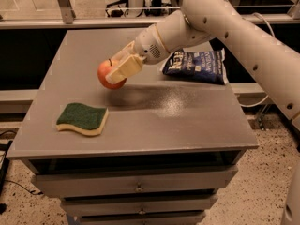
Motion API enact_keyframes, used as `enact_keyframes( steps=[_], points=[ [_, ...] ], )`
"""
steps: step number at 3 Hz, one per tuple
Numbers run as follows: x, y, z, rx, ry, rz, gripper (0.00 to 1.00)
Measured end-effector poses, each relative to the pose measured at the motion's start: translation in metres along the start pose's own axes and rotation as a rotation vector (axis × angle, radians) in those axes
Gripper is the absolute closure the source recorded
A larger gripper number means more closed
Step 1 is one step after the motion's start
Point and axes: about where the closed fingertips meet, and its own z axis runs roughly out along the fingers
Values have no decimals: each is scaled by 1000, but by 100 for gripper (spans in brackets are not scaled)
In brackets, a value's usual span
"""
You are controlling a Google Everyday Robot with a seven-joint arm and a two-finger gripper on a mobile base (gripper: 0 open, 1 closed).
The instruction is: Move apple near sponge
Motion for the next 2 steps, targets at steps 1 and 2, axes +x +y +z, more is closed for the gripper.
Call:
enact_keyframes(
  steps=[1,2],
  points=[
    [13,16,16,-56,-9,-6,100],
    [26,26,22,-88,-10,-17,100]
  ],
)
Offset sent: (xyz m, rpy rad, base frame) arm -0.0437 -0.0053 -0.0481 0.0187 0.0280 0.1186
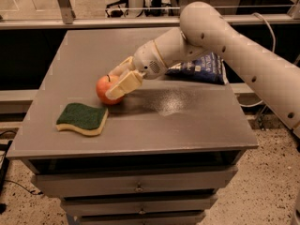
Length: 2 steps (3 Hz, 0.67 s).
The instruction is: Move apple near sponge
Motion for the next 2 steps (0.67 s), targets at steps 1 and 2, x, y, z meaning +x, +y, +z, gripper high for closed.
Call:
enact_keyframes(
  steps=[1,2],
  points=[
    [13,6,-2,-24,11,-23,79],
    [17,8,-2,-41,15,-32,56]
  ],
)
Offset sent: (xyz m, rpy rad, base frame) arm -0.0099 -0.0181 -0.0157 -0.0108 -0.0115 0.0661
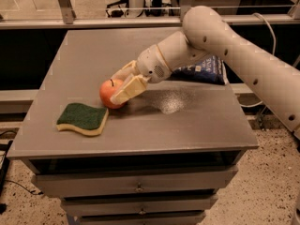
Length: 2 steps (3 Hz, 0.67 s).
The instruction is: Move apple near sponge
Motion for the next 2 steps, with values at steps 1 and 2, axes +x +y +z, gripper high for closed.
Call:
enact_keyframes(
  steps=[1,2],
  points=[
    [3,1,2,-12,-6,-2,33],
    [4,1,4,-27,-10,1,9]
  ],
)
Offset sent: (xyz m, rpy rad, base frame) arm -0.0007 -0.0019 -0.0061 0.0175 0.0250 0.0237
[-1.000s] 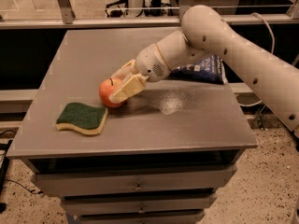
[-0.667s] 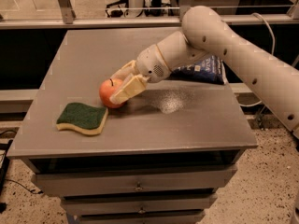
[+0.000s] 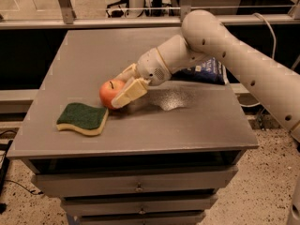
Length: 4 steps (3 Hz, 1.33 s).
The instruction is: Move apple near sponge
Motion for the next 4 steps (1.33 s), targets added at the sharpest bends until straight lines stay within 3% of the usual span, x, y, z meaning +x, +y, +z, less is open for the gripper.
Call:
enact_keyframes(
  steps=[1,2,3,4],
  points=[
    [-1,-1,-2,-4,0,1,0],
    [-4,-2,-8,7,5,-2,0],
    [-12,-9,-42,87,23,-23,0],
    [-31,-18,-95,221,19,-66,0]
  ],
)
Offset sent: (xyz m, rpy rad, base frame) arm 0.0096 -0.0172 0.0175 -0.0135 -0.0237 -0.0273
